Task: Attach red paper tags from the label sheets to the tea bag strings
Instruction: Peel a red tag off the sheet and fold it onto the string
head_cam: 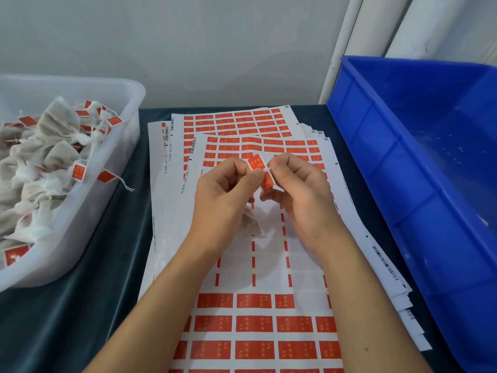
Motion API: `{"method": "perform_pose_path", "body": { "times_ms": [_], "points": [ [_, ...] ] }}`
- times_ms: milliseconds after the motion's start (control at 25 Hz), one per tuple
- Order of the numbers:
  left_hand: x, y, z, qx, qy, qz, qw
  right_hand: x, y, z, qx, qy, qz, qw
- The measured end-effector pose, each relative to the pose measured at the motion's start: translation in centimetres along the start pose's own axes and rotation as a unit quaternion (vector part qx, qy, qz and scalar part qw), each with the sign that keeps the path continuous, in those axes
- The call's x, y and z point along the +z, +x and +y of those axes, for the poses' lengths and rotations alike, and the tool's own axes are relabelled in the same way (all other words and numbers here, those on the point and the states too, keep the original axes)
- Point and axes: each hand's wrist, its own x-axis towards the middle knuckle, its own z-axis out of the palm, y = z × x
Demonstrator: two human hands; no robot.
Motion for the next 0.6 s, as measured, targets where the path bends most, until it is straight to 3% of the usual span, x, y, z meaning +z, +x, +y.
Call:
{"method": "perform_pose_path", "body": {
  "times_ms": [360,600],
  "points": [
    [0.06,0.03,-0.18,0.008,0.042,0.023,0.999,-0.18,0.11,0.25,-0.029,-0.030,0.006,0.999],
    [-0.08,0.19,-0.54,0.005,0.046,0.031,0.998,-0.62,0.55,0.21,-0.034,0.009,0.020,0.999]
  ]
}}
